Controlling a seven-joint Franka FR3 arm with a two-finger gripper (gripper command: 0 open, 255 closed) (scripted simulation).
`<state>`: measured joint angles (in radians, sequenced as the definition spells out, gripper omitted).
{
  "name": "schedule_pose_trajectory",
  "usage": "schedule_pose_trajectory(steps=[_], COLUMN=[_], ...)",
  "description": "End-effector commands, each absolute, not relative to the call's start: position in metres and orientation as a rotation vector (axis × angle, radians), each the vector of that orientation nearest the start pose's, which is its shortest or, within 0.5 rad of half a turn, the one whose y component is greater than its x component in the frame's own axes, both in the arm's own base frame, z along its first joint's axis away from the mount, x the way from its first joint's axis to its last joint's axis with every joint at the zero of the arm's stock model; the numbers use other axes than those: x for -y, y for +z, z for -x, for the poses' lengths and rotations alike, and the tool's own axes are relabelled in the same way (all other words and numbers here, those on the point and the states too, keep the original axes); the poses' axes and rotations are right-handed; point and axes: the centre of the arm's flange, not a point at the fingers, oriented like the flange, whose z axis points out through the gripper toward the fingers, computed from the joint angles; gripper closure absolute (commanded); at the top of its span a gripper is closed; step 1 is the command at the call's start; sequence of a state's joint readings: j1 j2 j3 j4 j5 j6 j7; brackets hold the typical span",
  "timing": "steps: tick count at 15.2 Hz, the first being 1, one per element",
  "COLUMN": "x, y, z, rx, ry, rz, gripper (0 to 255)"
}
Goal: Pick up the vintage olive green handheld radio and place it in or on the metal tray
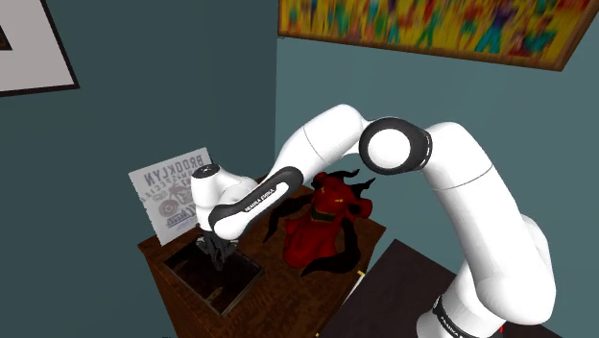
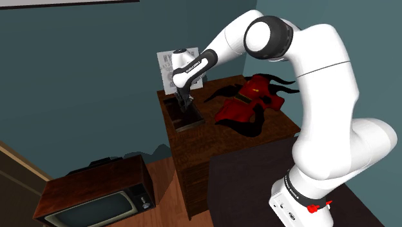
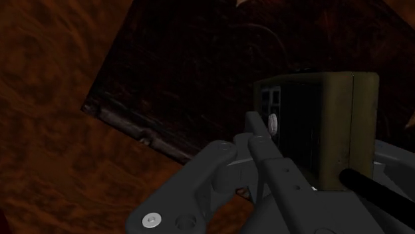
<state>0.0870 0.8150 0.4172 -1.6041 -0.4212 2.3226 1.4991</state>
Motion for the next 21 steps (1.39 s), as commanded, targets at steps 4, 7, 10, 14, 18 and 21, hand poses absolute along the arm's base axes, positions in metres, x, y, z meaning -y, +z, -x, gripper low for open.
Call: schedule_pose_trajectory(steps=[4,7,10,14,18,21], x=[-0.292,-0.29,-0.292,-0.293,-0.293,-0.293], y=[0.17,0.169,0.17,0.22,0.22,0.22], z=[-0.621,-0.622,-0.621,-0.622,-0.622,-0.622], rx=[-1.257,-1.257,-1.257,-1.257,-1.257,-1.257], ry=[0.019,0.02,0.019,0.019,0.019,0.019], rz=[2.9,2.9,2.9,2.9,2.9,2.9], gripper=[255,0,0,0,0,0])
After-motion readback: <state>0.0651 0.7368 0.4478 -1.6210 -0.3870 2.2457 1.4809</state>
